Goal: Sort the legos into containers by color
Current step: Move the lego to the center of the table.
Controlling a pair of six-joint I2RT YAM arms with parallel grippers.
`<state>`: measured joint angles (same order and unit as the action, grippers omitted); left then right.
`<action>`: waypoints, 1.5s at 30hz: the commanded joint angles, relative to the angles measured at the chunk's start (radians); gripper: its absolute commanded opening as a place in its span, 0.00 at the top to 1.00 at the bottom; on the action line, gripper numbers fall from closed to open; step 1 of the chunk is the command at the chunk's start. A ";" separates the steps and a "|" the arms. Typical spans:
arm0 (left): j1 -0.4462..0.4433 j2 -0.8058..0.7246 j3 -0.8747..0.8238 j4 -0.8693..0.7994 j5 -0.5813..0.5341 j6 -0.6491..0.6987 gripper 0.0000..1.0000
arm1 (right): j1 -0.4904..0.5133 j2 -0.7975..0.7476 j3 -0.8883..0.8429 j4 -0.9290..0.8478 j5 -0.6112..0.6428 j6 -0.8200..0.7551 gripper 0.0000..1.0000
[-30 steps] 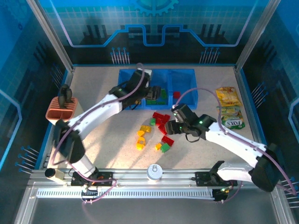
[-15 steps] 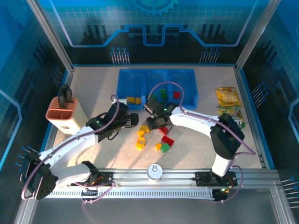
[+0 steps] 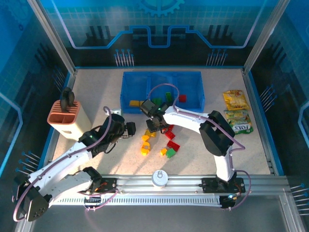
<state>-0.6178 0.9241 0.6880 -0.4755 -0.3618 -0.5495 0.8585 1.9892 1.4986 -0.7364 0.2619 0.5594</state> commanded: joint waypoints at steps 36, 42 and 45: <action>0.021 -0.041 -0.036 -0.027 -0.031 0.002 0.23 | 0.045 0.035 0.123 -0.012 0.057 0.019 0.48; 0.023 -0.025 -0.028 -0.013 -0.022 0.006 0.23 | 0.037 0.076 0.145 -0.050 0.061 0.075 0.41; 0.022 -0.019 -0.024 -0.015 -0.020 0.011 0.23 | 0.031 0.106 0.162 -0.057 0.049 0.089 0.41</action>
<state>-0.6044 0.8989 0.6636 -0.4892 -0.3706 -0.5484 0.8936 2.0644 1.6321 -0.7567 0.3054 0.6109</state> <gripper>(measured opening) 0.773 0.590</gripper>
